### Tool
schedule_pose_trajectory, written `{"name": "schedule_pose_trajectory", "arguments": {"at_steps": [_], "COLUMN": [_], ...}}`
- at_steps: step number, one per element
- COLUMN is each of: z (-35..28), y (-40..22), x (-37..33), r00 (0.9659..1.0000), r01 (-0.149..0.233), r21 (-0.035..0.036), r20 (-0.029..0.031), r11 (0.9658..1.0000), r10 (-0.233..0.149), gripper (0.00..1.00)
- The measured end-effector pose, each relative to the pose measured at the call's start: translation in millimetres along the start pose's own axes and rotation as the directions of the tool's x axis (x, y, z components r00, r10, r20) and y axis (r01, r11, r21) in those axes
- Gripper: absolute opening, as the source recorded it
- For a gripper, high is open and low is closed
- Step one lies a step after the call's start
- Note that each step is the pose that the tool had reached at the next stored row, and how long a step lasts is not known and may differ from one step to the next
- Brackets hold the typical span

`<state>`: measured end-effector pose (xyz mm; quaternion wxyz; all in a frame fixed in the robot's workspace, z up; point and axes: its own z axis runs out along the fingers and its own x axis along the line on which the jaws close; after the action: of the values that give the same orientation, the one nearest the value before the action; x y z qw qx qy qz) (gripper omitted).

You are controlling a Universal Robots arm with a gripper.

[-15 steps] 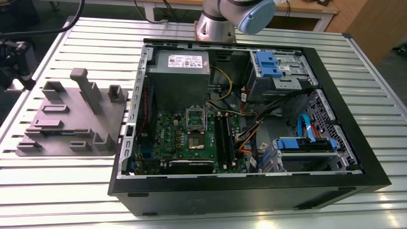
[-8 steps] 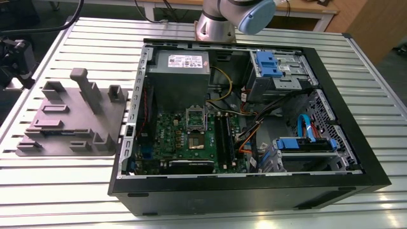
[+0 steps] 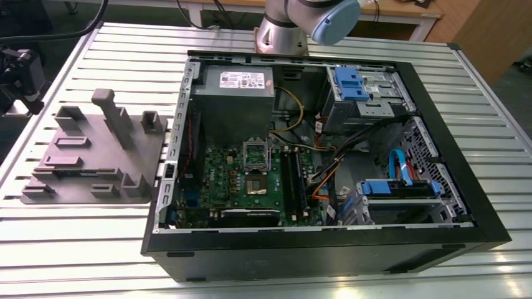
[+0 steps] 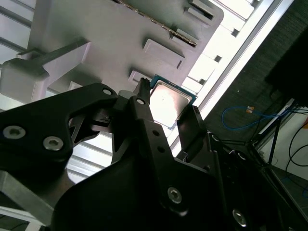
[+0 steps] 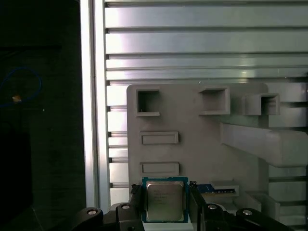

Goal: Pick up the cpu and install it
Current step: 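Pick up the cpu and move it towards the insertion slot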

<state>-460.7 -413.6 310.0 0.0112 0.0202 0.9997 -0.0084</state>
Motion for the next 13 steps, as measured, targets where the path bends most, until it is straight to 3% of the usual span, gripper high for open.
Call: {"name": "schedule_pose_trajectory", "arguments": {"at_steps": [13], "z": [-3.3], "y": [-0.1], "x": [-0.1], "r00": [1.0000], "r01": [0.000], "r21": [0.0001], "r20": [-0.0002], "r11": [1.0000], "r10": [0.000], "gripper": [0.47]}}
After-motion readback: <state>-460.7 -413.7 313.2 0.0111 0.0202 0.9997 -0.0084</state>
